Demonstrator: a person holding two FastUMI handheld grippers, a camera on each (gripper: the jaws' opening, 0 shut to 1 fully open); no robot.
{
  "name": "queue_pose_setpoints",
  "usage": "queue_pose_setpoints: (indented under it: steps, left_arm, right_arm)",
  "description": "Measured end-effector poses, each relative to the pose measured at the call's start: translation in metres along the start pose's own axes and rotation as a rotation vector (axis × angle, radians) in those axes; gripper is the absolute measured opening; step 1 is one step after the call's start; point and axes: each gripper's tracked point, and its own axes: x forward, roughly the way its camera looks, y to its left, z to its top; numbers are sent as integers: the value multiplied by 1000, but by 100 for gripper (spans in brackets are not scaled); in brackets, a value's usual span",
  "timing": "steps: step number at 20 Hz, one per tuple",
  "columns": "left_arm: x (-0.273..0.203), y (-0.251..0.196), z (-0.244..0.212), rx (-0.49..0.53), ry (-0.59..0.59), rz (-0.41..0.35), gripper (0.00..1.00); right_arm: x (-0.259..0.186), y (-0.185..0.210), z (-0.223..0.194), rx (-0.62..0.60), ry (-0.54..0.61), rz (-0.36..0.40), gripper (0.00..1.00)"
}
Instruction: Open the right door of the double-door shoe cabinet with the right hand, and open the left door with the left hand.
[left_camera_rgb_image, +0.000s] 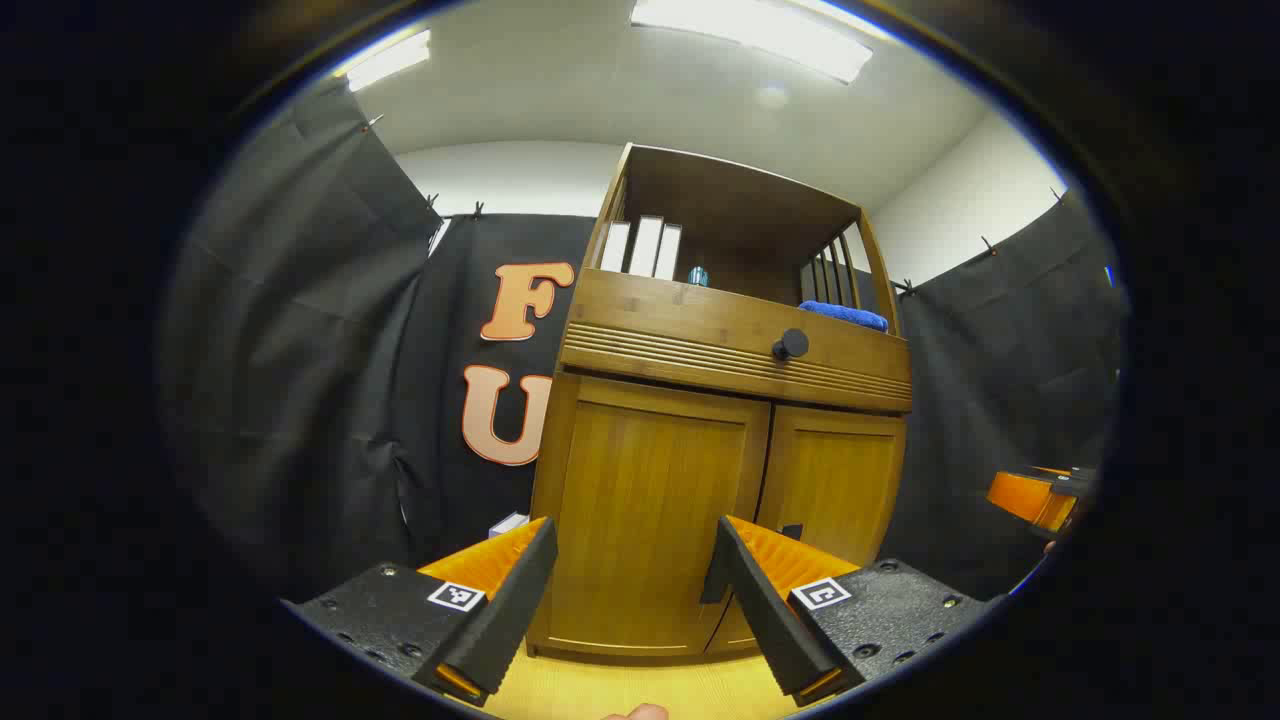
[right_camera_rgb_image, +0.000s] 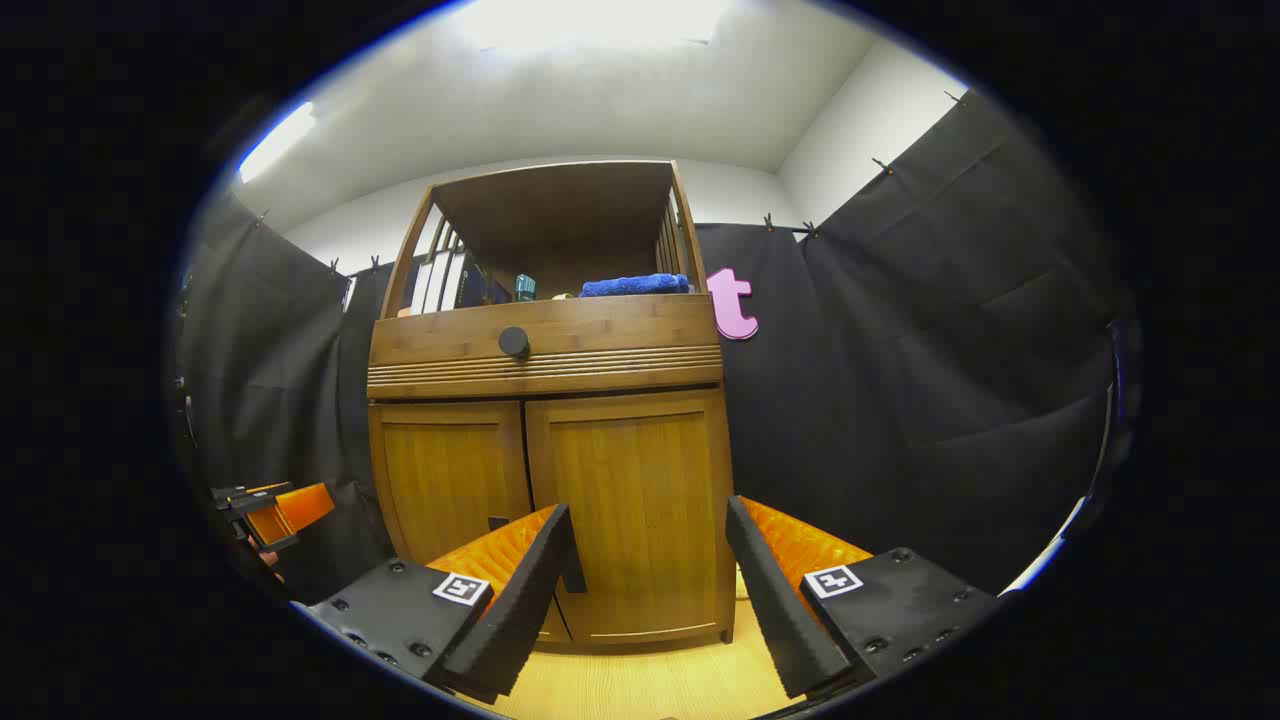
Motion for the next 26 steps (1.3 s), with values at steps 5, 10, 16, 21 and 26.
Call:
queue_pose_setpoints:
  steps: [5,10,16,21,26]
  left_arm:
    - [-3,-2,4,13,-11,-4,95]
    - [-5,-3,3,13,-10,-9,96]
    - [-6,0,5,9,-10,-4,96]
    - [-6,3,6,11,-12,2,96]
    - [-5,6,3,19,-10,5,96]
  right_arm:
    - [-1,-6,1,8,1,-20,99]
    - [-2,-6,0,3,-1,-33,100]
    - [-4,-6,2,-2,-4,-32,97]
    - [-5,-7,3,-5,-9,-35,97]
    - [-4,-6,0,-6,-3,-35,97]
